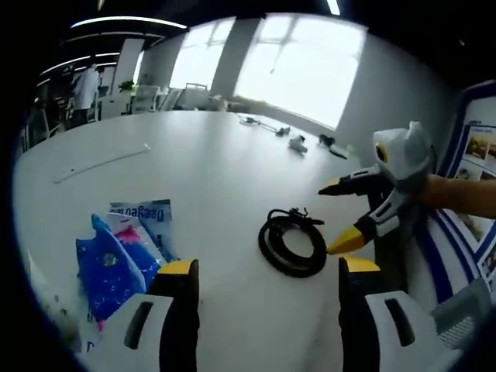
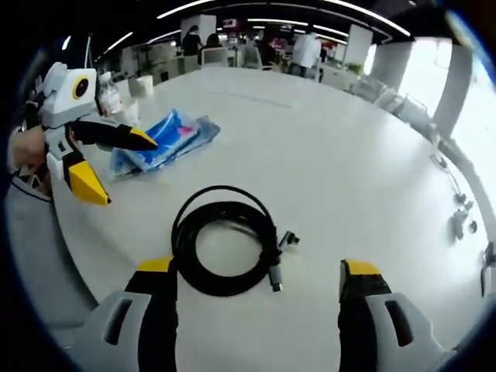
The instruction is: Arrange the tabletop items into an orderly group along one side of the table until the central work area is clear of visible clutter.
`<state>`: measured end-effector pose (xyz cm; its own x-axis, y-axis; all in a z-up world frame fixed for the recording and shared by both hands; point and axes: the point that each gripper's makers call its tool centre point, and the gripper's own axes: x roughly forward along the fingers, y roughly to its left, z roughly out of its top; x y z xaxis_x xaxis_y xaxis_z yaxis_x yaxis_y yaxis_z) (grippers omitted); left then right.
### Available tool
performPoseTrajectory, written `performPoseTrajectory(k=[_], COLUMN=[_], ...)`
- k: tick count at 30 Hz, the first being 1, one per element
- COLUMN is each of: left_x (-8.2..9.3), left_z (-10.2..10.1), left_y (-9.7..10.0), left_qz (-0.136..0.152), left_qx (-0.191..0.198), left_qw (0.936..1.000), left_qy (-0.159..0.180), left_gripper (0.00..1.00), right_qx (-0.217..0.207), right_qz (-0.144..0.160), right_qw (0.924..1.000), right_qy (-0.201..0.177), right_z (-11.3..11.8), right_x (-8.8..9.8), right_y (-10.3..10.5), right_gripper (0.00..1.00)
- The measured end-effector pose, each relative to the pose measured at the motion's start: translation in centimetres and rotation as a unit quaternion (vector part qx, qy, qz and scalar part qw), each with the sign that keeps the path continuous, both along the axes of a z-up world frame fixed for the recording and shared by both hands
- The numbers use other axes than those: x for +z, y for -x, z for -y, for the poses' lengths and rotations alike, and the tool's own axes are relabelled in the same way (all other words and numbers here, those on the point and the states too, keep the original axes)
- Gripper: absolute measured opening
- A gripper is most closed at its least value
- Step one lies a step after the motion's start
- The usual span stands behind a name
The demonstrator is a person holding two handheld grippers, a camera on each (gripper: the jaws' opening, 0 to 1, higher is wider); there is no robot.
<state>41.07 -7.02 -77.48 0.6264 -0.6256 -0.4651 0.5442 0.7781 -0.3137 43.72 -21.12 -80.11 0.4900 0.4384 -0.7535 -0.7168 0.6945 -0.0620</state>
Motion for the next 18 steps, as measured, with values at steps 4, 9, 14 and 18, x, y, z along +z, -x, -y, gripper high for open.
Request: performPoseTrajectory(k=[4, 9, 14, 18], left_x=[0.1, 0.1, 0.6, 1.0], left_z=[-1.1, -3.0, -4.2, -4.7], left_y=[0.4, 1.0, 1.1, 1.3], left_qz=[-0.003, -0.004, -0.003, -0.001], left_qx=[0.011, 0.027, 0.041, 0.045], left_qw=[0.9999, 0.9996, 0.9991, 0.9989], left_qy=[-0.001, -0.009, -0.011, -0.009], left_gripper=[0.7, 0.69, 0.68, 0.68], right_qx=[0.004, 0.017, 0.031, 0.04], right_qz=[0.001, 0.006, 0.01, 0.013], right_qw=[1.0, 0.9998, 0.9995, 0.9991], right_qy=[-0.003, -0.004, -0.003, -0.003], right_z=[-0.7, -1.8, -2.9, -3.7], right_x=[0.2, 0.4, 0.8, 1.1], right_y=[0.0, -0.3, -0.5, -0.6], right_gripper=[0.83, 0.83, 0.82, 0.82])
